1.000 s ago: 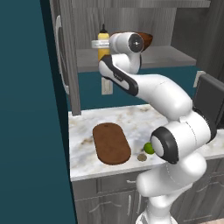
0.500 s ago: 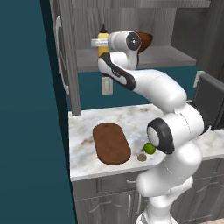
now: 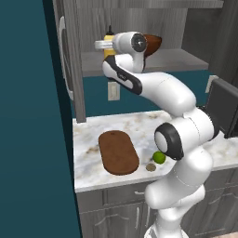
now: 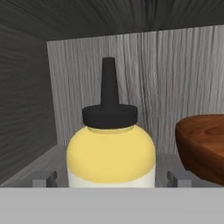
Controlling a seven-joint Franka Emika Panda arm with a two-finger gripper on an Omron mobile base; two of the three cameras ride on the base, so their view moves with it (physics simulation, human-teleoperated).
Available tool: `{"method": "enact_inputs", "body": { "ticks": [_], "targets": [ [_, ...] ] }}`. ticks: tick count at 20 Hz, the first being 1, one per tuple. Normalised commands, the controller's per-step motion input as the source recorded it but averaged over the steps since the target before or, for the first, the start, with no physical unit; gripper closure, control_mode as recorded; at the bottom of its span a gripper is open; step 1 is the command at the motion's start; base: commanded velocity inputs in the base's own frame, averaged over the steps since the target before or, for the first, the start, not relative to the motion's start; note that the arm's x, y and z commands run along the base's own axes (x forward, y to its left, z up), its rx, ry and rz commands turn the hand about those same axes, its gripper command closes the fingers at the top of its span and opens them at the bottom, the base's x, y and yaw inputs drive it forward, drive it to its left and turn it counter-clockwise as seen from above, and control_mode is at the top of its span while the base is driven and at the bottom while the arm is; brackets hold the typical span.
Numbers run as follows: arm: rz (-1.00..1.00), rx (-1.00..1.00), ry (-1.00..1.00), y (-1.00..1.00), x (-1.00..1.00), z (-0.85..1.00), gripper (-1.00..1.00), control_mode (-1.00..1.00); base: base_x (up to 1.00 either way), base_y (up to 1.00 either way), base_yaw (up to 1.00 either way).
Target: Open the cabinet. Place the bowl and condiment on the counter. Then place the lime and garlic on the cutting board.
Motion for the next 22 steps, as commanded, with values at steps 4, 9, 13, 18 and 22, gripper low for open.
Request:
{"method": "enact_inputs", "body": {
  "ticks": [4, 9, 13, 18, 22],
  "targets": [
    [0.00, 0.00, 0.00, 0.11, 0.09, -0.14, 1.00, -1.00, 0.00, 0.00, 0.00],
    [0.00, -0.01, 0.00, 0.04, 0.01, -0.02, 1.00, -1.00, 0.00, 0.00, 0.00],
    [0.00, 0.00, 0.00, 0.01, 0.00, 0.00, 1.00, -1.00, 0.00, 0.00, 0.00],
    [0.00, 0.00, 0.00, 0.01, 0.00, 0.00, 1.00, -1.00, 0.00, 0.00, 0.00],
    [0.00, 0.00, -0.05, 0.01, -0.20, 0.00, 1.00, -1.00, 0.00, 0.00, 0.00]
  ]
}}
